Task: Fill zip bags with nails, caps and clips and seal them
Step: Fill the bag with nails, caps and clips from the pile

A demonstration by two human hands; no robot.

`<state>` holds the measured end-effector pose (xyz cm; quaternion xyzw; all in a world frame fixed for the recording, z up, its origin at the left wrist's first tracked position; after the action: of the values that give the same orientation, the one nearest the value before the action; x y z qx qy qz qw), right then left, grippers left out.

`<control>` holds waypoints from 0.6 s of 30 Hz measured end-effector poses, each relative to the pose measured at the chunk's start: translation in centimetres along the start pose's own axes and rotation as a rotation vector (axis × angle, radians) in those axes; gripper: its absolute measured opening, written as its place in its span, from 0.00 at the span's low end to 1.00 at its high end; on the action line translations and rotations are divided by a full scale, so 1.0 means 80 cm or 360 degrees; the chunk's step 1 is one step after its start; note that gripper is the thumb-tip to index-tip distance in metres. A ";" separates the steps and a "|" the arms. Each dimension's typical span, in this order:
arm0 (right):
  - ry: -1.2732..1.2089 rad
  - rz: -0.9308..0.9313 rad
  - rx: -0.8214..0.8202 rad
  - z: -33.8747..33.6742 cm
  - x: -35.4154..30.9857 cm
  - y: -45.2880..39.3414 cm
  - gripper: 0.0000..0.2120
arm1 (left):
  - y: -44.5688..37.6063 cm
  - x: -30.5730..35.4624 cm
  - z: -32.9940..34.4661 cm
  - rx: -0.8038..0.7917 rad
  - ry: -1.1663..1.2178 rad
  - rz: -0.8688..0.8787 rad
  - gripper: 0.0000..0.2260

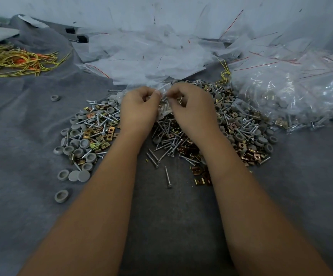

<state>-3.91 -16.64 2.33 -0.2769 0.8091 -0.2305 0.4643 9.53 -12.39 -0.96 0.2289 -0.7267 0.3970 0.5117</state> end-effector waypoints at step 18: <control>0.1190 0.0440 -0.0251 -0.056 0.083 -0.010 0.16 | 0.000 -0.002 -0.001 0.0000 -0.0046 -0.0018 0.08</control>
<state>-10.38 -21.12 0.80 -0.0973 0.9670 -0.1878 0.1421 9.61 -12.35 -1.11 0.2385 -0.7327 0.3910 0.5034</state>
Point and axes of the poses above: each hand's wrist, its own y-axis away from the middle knuckle, its own z-axis out of the palm, x = y × z, the point moved 8 cm from there along -y, towards the middle knuckle, and after that the axes turned 12 degrees about x, right-handed, at the moved point
